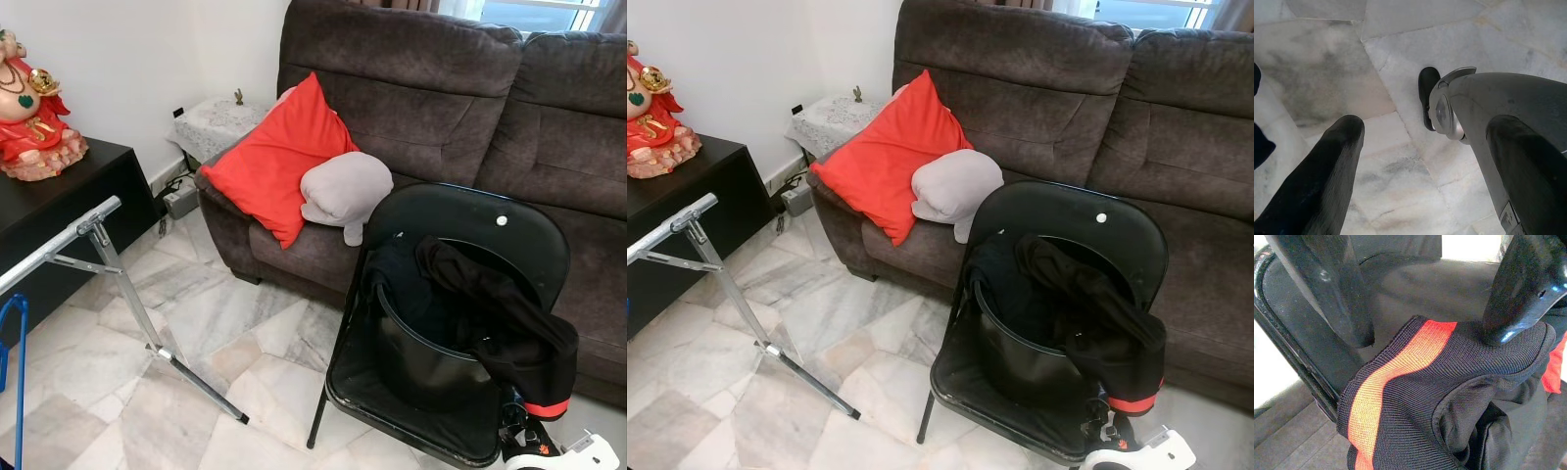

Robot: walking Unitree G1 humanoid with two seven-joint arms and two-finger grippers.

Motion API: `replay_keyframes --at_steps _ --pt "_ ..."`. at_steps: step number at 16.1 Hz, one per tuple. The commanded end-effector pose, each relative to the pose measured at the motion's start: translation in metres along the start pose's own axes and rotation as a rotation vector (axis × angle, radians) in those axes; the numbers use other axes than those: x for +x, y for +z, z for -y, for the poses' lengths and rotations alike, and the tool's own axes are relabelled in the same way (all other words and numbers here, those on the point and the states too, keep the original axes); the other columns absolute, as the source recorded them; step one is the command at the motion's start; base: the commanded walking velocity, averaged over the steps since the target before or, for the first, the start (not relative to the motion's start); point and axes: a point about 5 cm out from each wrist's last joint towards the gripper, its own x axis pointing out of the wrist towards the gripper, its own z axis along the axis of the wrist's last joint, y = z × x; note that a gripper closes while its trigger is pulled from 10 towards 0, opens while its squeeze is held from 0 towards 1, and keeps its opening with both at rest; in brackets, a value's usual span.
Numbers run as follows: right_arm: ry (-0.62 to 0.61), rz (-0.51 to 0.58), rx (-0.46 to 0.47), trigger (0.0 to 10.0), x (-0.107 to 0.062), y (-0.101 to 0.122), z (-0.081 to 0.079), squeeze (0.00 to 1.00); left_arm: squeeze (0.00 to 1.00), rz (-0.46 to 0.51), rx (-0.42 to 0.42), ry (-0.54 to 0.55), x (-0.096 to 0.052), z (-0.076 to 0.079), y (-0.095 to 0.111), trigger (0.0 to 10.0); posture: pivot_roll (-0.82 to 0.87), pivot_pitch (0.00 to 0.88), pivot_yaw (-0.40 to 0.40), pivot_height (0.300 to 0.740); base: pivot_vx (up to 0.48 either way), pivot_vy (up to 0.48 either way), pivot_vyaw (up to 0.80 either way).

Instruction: Hang hanger

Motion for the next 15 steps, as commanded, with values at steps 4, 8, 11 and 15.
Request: replay_keyframes --at_steps 4,8,11,15 --pt "-0.022 0.021 0.037 10.0 -0.0018 -0.0016 0.0013 0.0 0.0 -0.023 0.014 0.009 -0.0019 -0.0047 -0.0051 10.0 0.0 0.064 0.044 0.74 0.0 0.0 0.0" --pt "0.036 0.011 0.038 10.0 -0.0006 -0.0027 -0.0057 0.0 0.0 -0.022 0.016 0.011 -0.0019 -0.0048 -0.0052 10.0 0.0 0.061 0.044 0.74 0.0 0.0 0.0" --pt "0.043 0.018 0.047 10.0 -0.0016 -0.002 -0.0051 0.0 0.0 -0.022 0.017 0.012 -0.0019 -0.0047 -0.0052 10.0 0.01 0.06 0.044 0.74 0.0 0.0 0.0" --pt "0.059 0.035 0.063 10.0 -0.0015 0.0015 -0.0049 0.0 0.0 -0.022 0.017 0.013 -0.0019 -0.0048 -0.0053 10.0 0.01 0.062 0.045 0.74 0.0 0.0 0.0"
